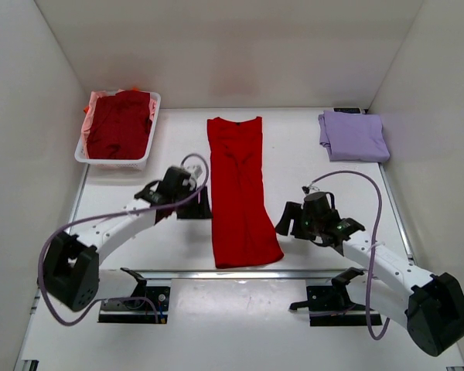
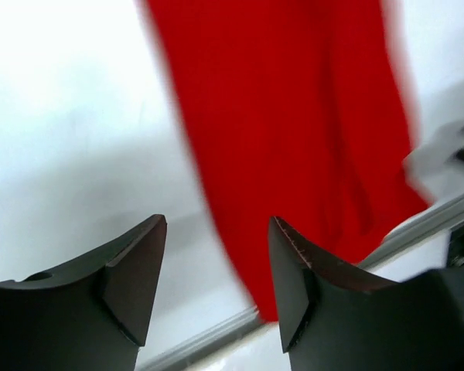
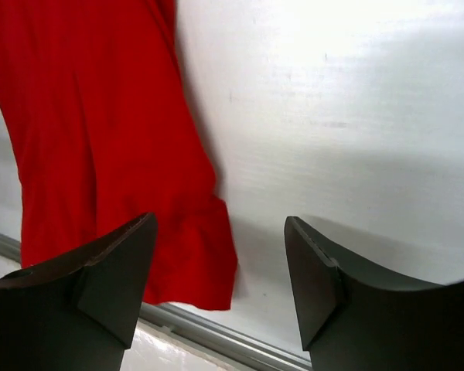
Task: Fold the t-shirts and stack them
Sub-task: Rotate the tshirt 90 degrees, then grab the bottom of the folded rectangular tshirt with both arms
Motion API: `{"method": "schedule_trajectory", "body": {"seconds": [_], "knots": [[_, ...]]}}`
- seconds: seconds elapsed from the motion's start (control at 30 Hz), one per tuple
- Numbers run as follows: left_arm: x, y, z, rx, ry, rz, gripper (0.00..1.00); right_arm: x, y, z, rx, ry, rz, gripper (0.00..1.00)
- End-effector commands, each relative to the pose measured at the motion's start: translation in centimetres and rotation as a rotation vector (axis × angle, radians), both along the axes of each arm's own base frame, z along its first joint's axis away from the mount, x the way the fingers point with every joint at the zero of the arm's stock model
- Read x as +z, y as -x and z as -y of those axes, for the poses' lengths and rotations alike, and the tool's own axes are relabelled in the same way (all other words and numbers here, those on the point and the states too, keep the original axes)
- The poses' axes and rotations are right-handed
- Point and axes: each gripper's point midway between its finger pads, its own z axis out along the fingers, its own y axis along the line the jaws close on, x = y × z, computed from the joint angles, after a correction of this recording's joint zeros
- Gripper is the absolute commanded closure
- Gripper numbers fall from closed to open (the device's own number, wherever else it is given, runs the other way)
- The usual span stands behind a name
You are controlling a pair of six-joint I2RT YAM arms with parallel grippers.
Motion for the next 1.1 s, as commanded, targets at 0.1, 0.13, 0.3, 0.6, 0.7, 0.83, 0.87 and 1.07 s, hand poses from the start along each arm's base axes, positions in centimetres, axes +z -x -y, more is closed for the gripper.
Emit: {"method": "schedule_trajectory", "body": {"seconds": [0.1, 0.13, 0.3, 0.6, 0.7, 0.83, 0.87, 1.07], "knots": [[-2.9, 5.0, 0.6, 0.055, 0.145, -0.048, 0.34, -1.3, 3.1, -1.3, 0.092, -0.086, -0.031, 0.35], [-3.6, 6.2, 1.3, 0.024, 0.139, -0.068, 0.34, -1.8, 3.9, -1.6, 0.096, -0.107, -0.054, 0.35], [-4.7, 8.6, 2.9, 0.024, 0.189, -0.123, 0.34, -3.1, 5.5, -2.3, 0.115, -0.150, -0.096, 0.35], [-6.7, 12.5, 4.0, -0.012, 0.206, -0.224, 0.36, -4.1, 7.2, -3.6, 0.154, -0.153, -0.167, 0.43], [-7.2, 13.5, 4.4, -0.029, 0.202, -0.244, 0.41, -4.5, 8.0, -3.8, 0.151, -0.165, -0.195, 0.62], [-7.8, 14.7, 4.7, -0.055, 0.195, -0.289, 1.00, -4.2, 8.6, -4.3, 0.174, -0.188, -0.216, 1.00], [-7.8, 15.0, 4.9, -0.068, 0.189, -0.291, 1.00, -3.6, 8.9, -4.7, 0.200, -0.187, -0.219, 1.00], [-8.8, 17.1, 3.1, -0.058, 0.168, -0.342, 1.00, -3.2, 11.7, -5.9, 0.318, -0.122, -0.302, 1.00]]}}
